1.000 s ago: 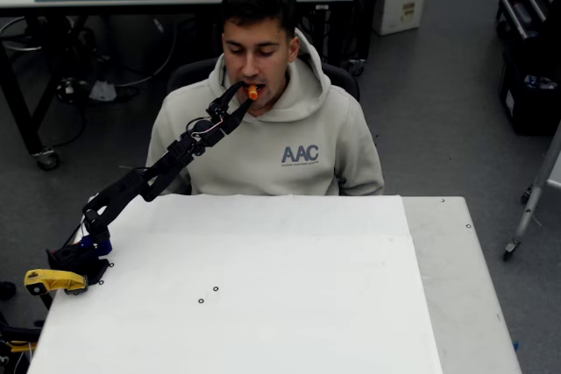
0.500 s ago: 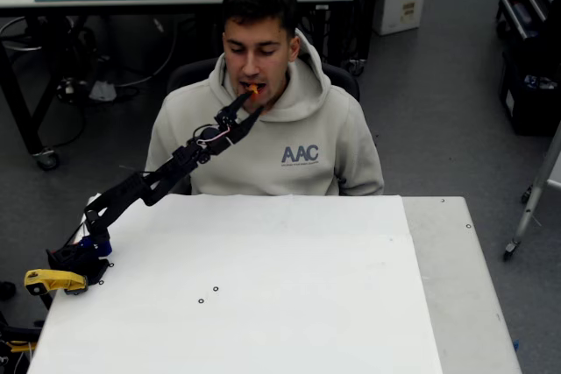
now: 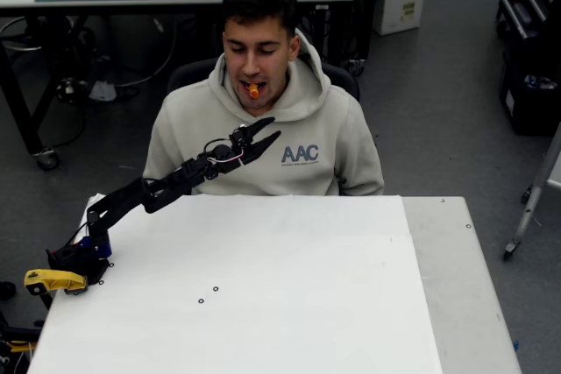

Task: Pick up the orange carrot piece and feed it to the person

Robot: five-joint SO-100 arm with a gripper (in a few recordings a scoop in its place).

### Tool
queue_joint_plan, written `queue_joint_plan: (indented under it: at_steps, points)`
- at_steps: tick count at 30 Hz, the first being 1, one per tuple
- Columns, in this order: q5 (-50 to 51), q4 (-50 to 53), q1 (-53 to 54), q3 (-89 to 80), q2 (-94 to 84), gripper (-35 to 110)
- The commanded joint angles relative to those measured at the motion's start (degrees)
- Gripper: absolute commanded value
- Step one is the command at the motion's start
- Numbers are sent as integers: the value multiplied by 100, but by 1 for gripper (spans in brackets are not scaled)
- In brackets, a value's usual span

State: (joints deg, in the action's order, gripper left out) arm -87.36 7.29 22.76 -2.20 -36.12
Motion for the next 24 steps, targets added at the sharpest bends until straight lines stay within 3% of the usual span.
queue_joint_plan:
  at_steps: [1,3,12,24]
  points:
    - [0,18,132,-62,-1213,3]
    - [0,18,141,-334,-1292,-4]
    - [220,-44,123,-2153,-2206,-3]
    - [3322,18,132,-5098,-4140,-3]
